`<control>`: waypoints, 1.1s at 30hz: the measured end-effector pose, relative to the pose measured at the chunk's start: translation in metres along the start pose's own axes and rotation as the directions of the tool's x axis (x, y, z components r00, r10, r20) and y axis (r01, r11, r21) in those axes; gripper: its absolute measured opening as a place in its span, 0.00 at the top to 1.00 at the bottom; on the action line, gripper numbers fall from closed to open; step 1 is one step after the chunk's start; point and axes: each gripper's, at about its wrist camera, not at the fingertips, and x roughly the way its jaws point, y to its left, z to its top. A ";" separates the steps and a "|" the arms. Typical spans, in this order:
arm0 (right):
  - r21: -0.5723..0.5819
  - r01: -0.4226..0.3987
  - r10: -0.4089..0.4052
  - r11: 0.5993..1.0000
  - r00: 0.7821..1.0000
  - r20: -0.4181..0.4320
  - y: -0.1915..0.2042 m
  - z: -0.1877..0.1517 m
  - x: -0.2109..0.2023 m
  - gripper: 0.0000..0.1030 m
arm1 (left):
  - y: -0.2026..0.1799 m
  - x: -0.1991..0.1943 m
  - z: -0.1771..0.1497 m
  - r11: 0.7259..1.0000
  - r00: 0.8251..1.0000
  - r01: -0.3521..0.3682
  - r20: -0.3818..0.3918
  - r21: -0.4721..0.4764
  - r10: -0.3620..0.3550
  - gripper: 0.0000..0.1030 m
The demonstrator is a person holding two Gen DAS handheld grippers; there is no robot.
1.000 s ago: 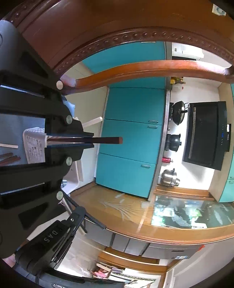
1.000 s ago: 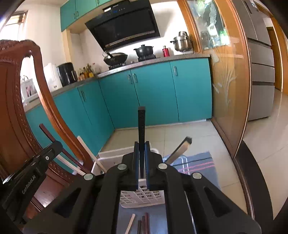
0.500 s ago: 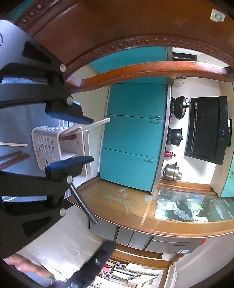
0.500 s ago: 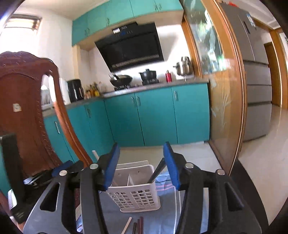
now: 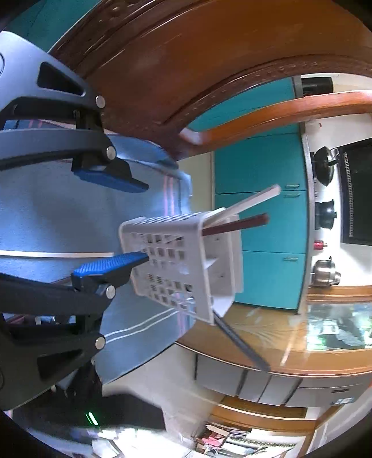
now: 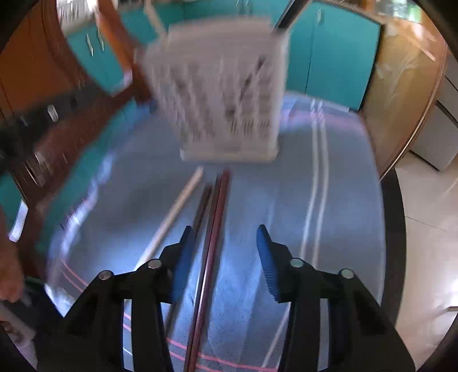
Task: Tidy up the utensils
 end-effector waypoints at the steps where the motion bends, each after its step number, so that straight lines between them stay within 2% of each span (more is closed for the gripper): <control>1: -0.003 0.013 -0.014 1.000 1.000 -0.020 0.002 -0.002 0.006 0.62 | -0.002 -0.001 -0.002 1.000 1.000 -0.007 0.006 0.010 0.007 0.57; 4: 0.028 0.014 -0.012 1.000 0.997 -0.081 0.001 -0.005 0.024 0.69 | -0.009 -0.008 -0.004 0.998 0.999 -0.026 0.041 0.053 0.024 0.53; 6: 0.053 -0.006 0.010 0.999 0.997 -0.081 -0.001 -0.006 0.027 0.72 | -0.014 -0.012 -0.005 0.996 0.997 -0.040 0.062 0.083 0.035 0.51; 10: 0.090 -0.058 0.066 0.994 0.994 -0.084 -0.005 -0.008 0.028 0.93 | -0.017 -0.010 -0.002 0.993 0.997 -0.052 0.061 0.105 0.045 0.50; 11: 0.099 -0.070 0.079 0.993 0.993 -0.084 -0.005 -0.008 0.028 0.95 | -0.016 -0.010 -0.002 0.993 0.997 -0.050 0.055 0.105 0.045 0.50; 17: 0.140 -0.090 0.102 0.986 0.992 -0.080 -0.007 -0.005 0.025 0.96 | -0.012 -0.005 -0.003 0.993 0.998 -0.061 0.036 0.101 0.057 0.48; 18: 0.147 -0.078 0.090 0.986 0.993 -0.075 -0.010 -0.004 0.023 1.00 | -0.012 -0.005 -0.003 0.993 0.998 -0.063 0.032 0.100 0.060 0.48; 21: 0.162 0.004 0.006 0.987 0.998 -0.063 -0.022 0.002 0.022 1.00 | -0.009 -0.001 -0.003 0.994 0.998 -0.068 0.009 0.089 0.068 0.47; 24: 0.212 0.053 -0.037 0.976 0.996 -0.081 -0.041 0.002 0.022 0.99 | -0.005 0.006 -0.006 0.995 0.997 -0.072 -0.037 0.071 0.074 0.46; 26: 0.224 0.046 -0.030 0.973 0.997 -0.073 -0.046 0.002 0.022 0.99 | -0.002 0.014 -0.007 0.996 0.994 -0.067 -0.084 0.051 0.071 0.45; 28: 0.215 0.003 0.010 0.977 0.998 -0.058 -0.043 0.003 0.020 0.96 | 0.002 0.021 -0.009 0.998 0.989 -0.059 -0.135 0.020 0.061 0.45; 30: 0.175 -0.044 0.052 0.984 0.998 -0.038 -0.033 0.004 0.018 0.93 | 0.007 0.029 -0.014 0.999 0.982 -0.047 -0.183 -0.016 0.044 0.45; 33: 0.120 -0.051 0.055 0.991 0.998 -0.035 -0.020 0.007 0.021 0.93 | 0.011 0.038 -0.019 0.998 0.972 -0.035 -0.236 -0.050 0.022 0.44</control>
